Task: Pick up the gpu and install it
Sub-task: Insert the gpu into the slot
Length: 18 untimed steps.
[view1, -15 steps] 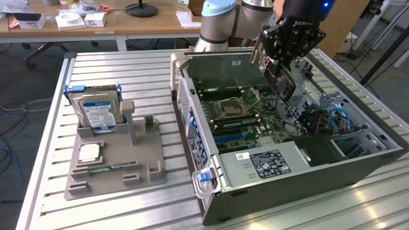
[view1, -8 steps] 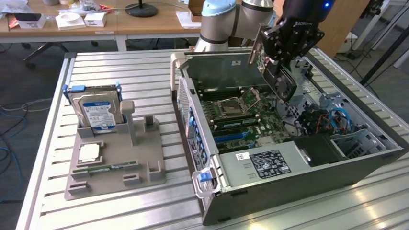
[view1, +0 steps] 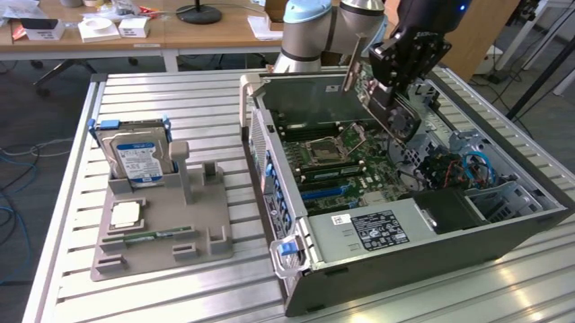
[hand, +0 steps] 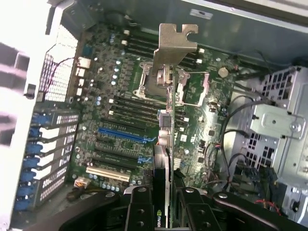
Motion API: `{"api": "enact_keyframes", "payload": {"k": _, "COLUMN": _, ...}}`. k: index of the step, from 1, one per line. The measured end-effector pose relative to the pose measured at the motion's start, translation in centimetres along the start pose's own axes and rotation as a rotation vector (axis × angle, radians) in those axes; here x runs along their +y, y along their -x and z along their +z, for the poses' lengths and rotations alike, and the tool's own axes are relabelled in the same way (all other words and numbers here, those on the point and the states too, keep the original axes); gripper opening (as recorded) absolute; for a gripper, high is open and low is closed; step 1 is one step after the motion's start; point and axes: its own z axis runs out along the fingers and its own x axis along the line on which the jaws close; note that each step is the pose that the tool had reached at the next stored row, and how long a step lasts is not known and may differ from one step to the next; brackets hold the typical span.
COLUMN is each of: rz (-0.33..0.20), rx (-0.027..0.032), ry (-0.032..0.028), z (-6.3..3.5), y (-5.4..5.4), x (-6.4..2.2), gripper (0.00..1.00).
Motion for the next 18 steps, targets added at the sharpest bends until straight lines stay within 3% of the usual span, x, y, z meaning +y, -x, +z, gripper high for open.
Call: {"api": "enact_keyframes", "payload": {"k": 18, "rz": -0.327, "rx": 0.0119, "ry": 0.0031, "z": 0.40, "y": 0.00, "x": -0.01, "gripper": 0.26}}
